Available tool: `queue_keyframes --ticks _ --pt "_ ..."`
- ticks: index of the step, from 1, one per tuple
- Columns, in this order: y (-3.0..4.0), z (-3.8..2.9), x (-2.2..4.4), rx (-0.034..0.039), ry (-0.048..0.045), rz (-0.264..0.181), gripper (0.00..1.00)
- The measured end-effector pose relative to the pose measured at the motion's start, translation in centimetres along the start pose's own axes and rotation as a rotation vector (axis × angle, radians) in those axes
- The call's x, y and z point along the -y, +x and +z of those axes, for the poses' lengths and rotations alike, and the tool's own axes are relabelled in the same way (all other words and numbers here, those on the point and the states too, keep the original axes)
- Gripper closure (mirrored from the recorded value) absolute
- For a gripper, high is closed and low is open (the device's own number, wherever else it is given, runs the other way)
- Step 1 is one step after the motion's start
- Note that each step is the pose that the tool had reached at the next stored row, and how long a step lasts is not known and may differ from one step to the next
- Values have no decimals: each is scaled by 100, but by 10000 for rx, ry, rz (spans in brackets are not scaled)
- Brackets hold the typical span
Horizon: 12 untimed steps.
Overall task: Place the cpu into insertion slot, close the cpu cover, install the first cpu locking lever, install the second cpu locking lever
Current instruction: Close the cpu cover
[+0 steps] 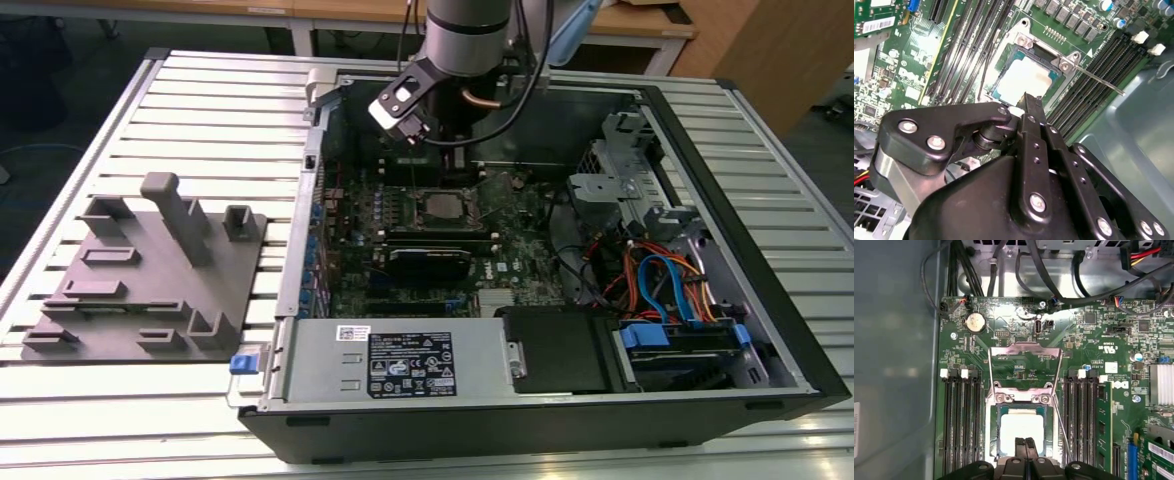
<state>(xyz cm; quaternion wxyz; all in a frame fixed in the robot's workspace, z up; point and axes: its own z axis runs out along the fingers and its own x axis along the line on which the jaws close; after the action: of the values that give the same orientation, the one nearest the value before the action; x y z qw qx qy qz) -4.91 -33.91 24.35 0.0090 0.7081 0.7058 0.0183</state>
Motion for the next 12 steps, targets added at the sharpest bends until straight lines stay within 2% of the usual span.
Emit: queue_keyframes --ticks 12 --pt "2 -137 -5 0 0 0 90"
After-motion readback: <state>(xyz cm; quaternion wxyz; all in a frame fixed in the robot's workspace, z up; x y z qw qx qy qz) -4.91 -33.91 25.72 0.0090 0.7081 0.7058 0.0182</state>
